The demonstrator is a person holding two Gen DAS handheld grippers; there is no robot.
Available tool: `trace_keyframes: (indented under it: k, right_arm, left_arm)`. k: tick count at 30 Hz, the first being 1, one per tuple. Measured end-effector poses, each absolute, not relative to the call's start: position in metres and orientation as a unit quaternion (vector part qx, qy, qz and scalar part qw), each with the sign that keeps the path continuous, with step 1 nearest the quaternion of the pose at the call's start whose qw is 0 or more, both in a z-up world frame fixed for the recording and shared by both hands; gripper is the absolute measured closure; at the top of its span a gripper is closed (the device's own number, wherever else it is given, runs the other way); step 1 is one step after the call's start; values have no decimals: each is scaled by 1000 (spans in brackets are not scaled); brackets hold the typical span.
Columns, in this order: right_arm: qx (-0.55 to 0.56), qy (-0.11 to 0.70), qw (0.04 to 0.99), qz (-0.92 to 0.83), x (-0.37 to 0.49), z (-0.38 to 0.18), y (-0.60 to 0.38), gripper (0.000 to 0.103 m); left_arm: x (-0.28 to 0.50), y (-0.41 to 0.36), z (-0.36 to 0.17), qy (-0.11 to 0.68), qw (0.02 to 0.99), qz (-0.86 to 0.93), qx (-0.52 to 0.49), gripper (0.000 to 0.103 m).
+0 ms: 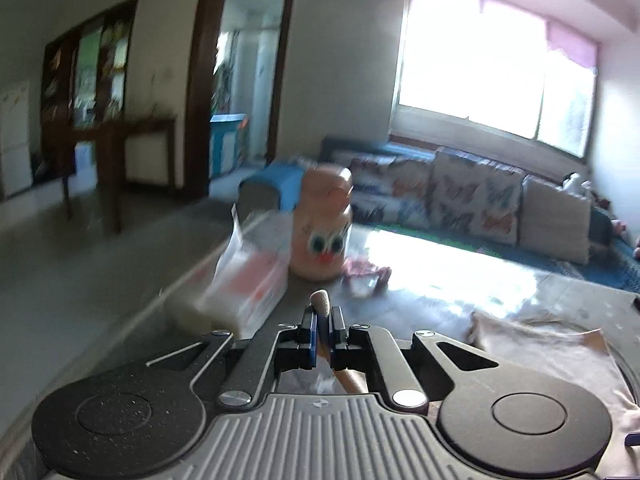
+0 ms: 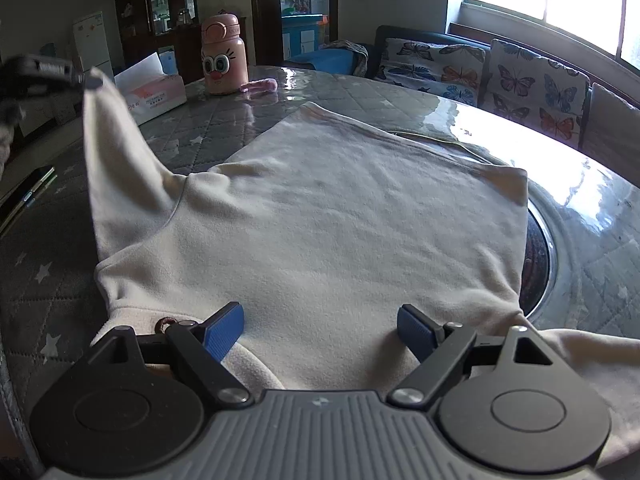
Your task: Fold clothes
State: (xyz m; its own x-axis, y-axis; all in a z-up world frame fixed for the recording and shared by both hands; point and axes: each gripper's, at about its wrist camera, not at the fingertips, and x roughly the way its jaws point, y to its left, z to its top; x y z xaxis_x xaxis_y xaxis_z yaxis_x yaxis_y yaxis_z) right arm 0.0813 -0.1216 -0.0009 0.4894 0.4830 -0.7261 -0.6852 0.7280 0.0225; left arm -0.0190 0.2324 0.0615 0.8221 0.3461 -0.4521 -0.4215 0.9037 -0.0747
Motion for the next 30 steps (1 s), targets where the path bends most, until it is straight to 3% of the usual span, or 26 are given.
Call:
trace_keyframes:
  k: [2, 7, 13, 16, 30]
  right_arm:
    - [-136, 371, 852, 343, 81, -1, -122, 17]
    - [-135, 372, 851, 344, 81, -1, -121, 17]
    - [-135, 373, 850, 346, 82, -1, -121, 17]
    - [-136, 373, 850, 346, 82, -1, -121, 17]
    - [-150, 367, 847, 354, 78, 6, -114, 17]
  left_arm:
    - [-19, 230, 57, 224, 950, 205, -67, 97]
    - [-10, 242, 14, 320, 914, 245, -39, 93]
    - [-14, 251, 4, 343, 895, 284, -36, 89]
    - [-16, 251, 7, 337, 893, 294, -44, 74]
    - [30, 224, -12, 362, 908, 208, 11, 73]
